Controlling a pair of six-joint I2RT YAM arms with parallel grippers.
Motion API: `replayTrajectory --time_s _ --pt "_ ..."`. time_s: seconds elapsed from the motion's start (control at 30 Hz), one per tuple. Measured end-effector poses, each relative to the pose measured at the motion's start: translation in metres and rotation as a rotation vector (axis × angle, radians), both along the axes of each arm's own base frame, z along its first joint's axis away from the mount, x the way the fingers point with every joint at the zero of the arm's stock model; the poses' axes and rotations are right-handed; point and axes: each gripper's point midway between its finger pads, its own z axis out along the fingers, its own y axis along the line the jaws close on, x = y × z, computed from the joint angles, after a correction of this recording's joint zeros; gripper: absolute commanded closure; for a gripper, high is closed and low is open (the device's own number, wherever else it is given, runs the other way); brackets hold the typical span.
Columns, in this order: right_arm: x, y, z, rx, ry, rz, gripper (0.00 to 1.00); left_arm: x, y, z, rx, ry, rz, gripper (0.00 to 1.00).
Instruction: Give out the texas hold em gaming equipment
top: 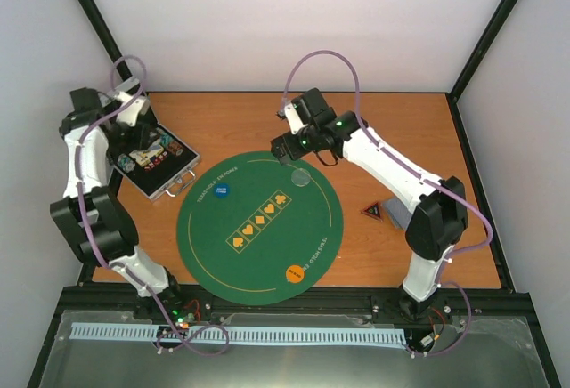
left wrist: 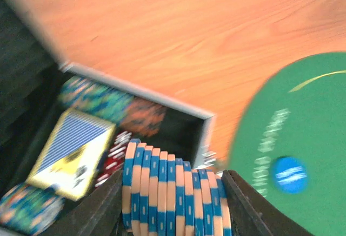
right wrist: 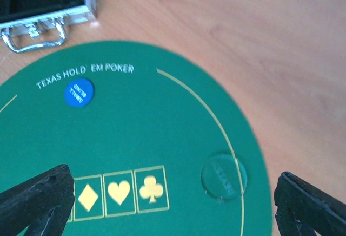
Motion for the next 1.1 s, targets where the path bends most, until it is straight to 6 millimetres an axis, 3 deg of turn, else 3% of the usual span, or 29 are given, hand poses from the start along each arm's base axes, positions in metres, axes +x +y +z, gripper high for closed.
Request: replayTrajectory --time_s 0.1,0.2,0.27,0.33,0.53,0.67,0.77,0.97,1.1 --pt "-0.007 0.019 0.022 -0.006 -0.132 0.053 0.0 -0.006 -0.068 0.037 -0.107 -0.05 -0.119 0.99" --pt "-0.028 0.058 0.043 -0.008 -0.291 0.178 0.0 -0.015 -0.131 0.062 -0.221 -0.059 -0.241 0.99" --pt "-0.042 0.084 0.05 0.002 -0.384 0.263 0.0 -0.022 -0.161 0.071 -0.301 -0.036 -0.292 0.99" --pt "-0.053 0.104 0.054 0.023 -0.454 0.332 0.0 -0.028 -0.175 0.076 -0.372 -0.003 -0.304 0.99" --pt "-0.043 0.124 0.072 0.097 -0.628 0.411 0.03 -0.039 -0.192 0.08 -0.561 0.117 -0.268 0.99" --pt "-0.038 0.144 0.083 0.161 -0.701 0.455 0.14 -0.045 -0.2 0.076 -0.651 0.185 -0.243 0.99" --pt "-0.035 0.161 0.079 0.19 -0.72 0.503 0.16 -0.047 -0.202 0.071 -0.688 0.219 -0.221 0.99" --pt "-0.031 0.181 0.059 0.197 -0.718 0.561 0.31 -0.048 -0.204 0.068 -0.726 0.243 -0.2 0.99" --pt "-0.02 0.193 0.06 0.196 -0.74 0.561 0.4 -0.05 -0.205 0.071 -0.735 0.238 -0.202 0.99"
